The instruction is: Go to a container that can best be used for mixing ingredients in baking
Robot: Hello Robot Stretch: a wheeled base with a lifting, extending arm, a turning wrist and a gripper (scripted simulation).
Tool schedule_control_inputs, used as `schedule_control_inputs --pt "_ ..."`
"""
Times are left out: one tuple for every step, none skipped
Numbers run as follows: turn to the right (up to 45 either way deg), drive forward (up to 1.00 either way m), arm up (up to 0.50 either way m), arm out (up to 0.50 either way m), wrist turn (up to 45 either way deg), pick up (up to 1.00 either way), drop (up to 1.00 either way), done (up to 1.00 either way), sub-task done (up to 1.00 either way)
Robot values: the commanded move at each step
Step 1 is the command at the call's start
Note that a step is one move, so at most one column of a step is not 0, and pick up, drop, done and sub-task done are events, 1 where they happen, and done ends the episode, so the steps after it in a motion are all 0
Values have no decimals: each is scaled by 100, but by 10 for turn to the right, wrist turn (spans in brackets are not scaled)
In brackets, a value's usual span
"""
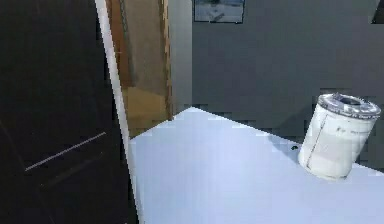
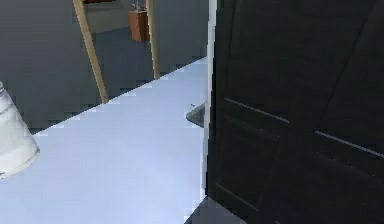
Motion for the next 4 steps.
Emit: schedule_control_inputs --pt "150 0 0 0 0 0 0 0 0" --pt "0 80 0 0 0 0 0 0 0" --pt "-210 0 0 0 0 0 0 0 0" --pt "0 20 0 0 0 0 0 0 0"
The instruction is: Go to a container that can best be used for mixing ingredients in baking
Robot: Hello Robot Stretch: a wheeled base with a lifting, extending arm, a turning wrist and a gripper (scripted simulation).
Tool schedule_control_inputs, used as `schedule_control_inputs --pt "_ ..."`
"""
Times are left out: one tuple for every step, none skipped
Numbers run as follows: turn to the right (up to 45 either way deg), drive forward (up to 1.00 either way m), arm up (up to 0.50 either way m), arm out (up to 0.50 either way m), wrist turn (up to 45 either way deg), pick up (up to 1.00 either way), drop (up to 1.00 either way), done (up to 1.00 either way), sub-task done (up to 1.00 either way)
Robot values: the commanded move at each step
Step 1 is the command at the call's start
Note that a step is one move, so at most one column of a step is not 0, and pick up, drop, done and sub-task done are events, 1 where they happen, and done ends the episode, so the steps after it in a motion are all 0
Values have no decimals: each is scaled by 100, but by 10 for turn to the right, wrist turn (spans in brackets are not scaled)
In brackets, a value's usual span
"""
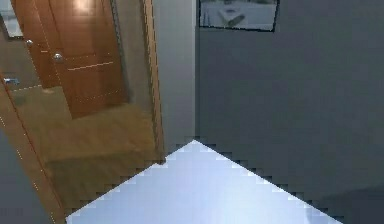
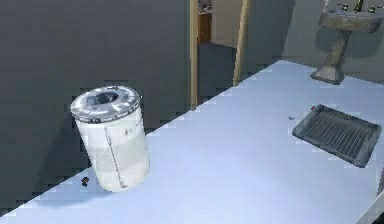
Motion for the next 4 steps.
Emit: schedule_control_inputs --pt "-60 0 0 0 0 0 0 0 0" --pt "0 75 0 0 0 0 0 0 0" --pt "-390 0 0 0 0 0 0 0 0" --pt "0 100 0 0 0 0 0 0 0"
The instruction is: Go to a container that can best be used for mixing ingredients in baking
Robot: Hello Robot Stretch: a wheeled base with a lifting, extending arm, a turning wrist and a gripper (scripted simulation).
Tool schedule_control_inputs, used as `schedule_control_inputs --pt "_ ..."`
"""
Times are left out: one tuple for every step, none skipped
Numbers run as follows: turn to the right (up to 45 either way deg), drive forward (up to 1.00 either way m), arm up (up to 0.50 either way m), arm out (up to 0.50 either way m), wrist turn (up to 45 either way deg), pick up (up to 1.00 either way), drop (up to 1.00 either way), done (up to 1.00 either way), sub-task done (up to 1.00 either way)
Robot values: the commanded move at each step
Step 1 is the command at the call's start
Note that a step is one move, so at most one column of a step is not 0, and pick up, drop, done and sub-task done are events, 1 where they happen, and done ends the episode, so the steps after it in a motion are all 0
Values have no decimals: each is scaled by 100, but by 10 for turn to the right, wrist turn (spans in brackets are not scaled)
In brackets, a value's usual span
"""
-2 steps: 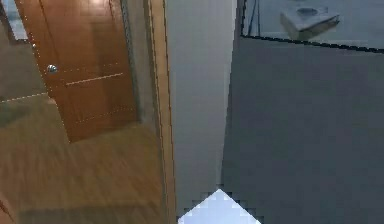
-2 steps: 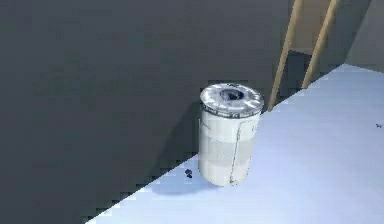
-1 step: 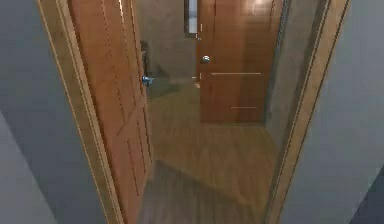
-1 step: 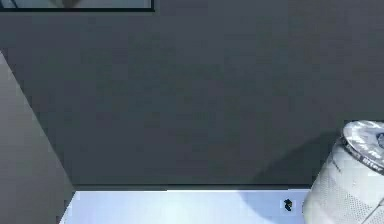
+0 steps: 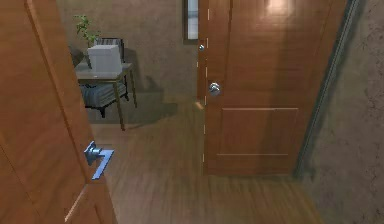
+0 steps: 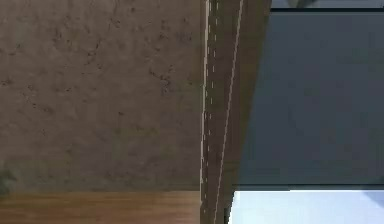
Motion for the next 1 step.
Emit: schedule_control_inputs --pt "0 35 0 0 0 0 0 0 0"
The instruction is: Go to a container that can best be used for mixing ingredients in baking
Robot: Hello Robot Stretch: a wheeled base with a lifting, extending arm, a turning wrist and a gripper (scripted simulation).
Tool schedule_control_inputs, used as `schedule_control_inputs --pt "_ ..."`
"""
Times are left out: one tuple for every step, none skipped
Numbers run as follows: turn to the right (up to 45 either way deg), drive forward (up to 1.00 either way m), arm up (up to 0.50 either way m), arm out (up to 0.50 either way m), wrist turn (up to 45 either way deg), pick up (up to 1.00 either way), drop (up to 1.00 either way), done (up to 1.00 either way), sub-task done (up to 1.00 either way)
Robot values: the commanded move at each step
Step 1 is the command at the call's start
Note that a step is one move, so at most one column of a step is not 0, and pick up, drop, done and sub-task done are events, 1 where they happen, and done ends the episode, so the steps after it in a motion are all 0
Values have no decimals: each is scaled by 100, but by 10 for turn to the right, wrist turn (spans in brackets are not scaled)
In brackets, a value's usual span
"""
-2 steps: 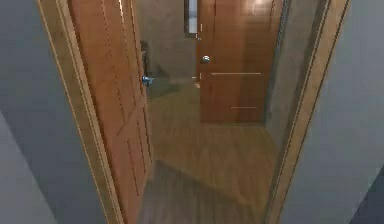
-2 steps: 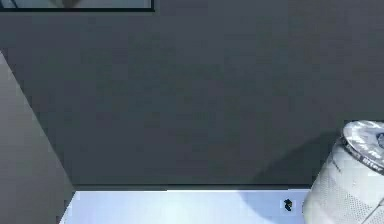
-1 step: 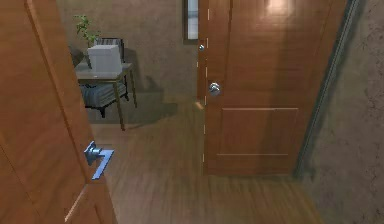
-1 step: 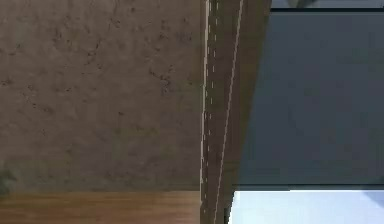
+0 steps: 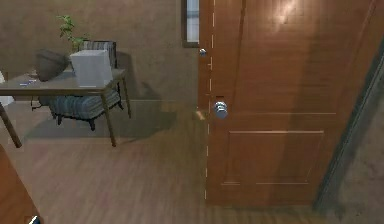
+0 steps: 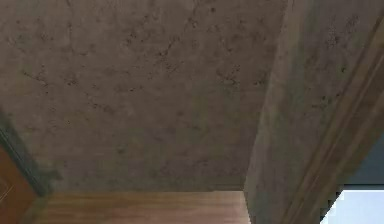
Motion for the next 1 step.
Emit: schedule_control_inputs --pt "0 50 0 0 0 0 0 0 0"
